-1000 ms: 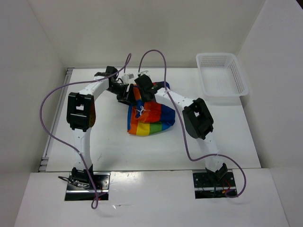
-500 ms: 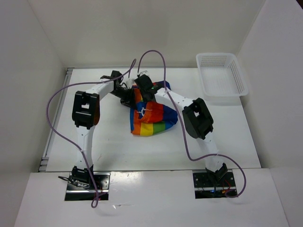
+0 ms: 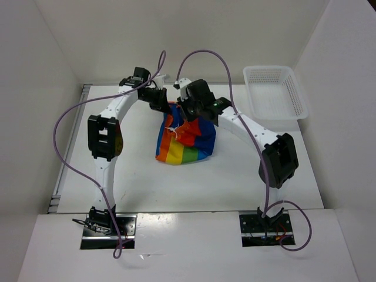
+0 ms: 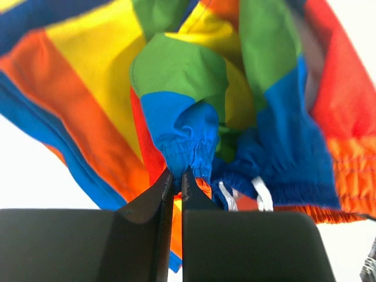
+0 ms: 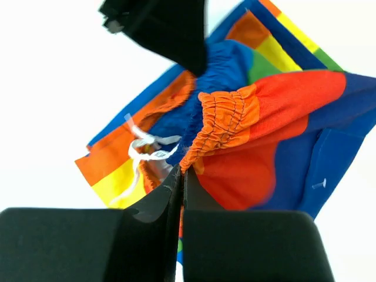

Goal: Fold and stack the shorts
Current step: Fold the shorts

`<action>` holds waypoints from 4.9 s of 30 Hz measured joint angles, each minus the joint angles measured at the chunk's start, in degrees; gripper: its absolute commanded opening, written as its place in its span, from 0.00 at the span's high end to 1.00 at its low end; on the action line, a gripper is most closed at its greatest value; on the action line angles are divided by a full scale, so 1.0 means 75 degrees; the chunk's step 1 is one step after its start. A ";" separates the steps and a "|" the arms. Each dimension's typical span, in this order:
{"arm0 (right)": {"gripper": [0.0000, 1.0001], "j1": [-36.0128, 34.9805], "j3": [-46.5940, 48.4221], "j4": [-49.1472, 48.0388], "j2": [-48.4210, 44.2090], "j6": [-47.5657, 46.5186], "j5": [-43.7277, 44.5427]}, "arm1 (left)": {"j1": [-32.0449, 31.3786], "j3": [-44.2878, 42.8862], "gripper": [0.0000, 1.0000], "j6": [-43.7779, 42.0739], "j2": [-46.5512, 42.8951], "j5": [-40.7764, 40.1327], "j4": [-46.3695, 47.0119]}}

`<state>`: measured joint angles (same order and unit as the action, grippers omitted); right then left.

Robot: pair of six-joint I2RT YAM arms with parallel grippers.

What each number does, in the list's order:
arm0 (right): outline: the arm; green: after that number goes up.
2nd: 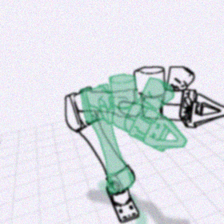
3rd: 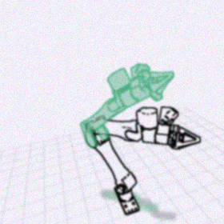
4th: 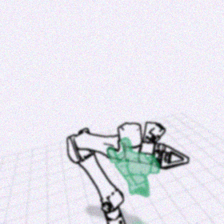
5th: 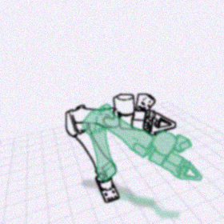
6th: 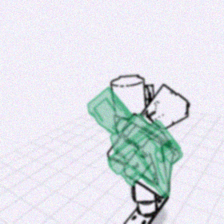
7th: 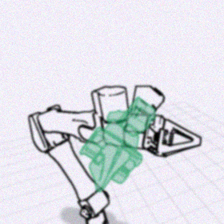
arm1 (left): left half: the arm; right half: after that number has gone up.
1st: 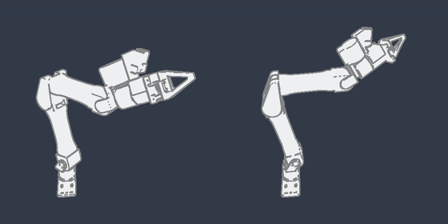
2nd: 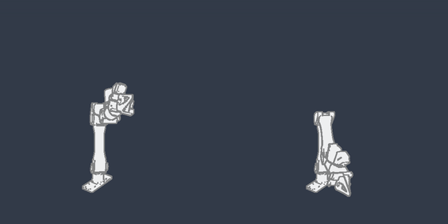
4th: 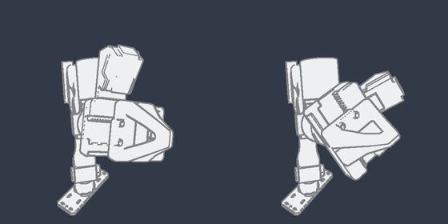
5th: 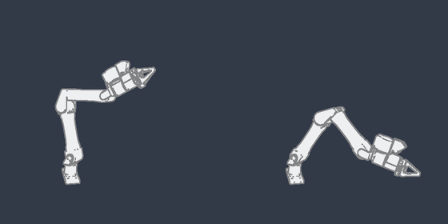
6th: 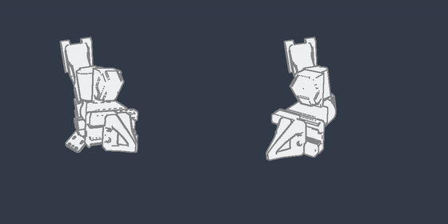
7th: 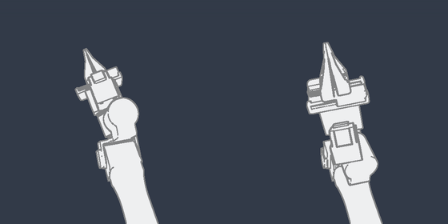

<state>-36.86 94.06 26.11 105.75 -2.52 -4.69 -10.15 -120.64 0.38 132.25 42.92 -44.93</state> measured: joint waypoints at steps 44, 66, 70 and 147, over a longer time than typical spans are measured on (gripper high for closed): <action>0.04 0.2055 -0.1874 -0.0329 -0.1539 0.0408 0.0073 | -0.1399 0.2567 0.00 -0.0012 -0.1766 -0.1169 0.0525; 0.17 0.0982 -0.4453 -0.0720 -0.1376 0.1081 -0.0560 | -0.1075 0.2002 1.00 -0.0006 -0.0510 -0.1122 0.1070; 0.19 0.0985 -0.4613 -0.0866 -0.1107 0.1376 -0.0224 | -0.0708 0.1635 1.00 -0.0003 -0.0510 -0.0583 0.0653; 0.48 0.0813 -0.3625 -0.2868 -0.1990 0.0740 0.0548 | 0.0813 0.2888 0.85 0.0009 -0.0233 -0.0912 -0.1918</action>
<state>-30.76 66.87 4.60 90.83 3.03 -0.58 -4.05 -98.98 0.45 130.50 36.07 -59.31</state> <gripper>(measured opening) 0.545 0.135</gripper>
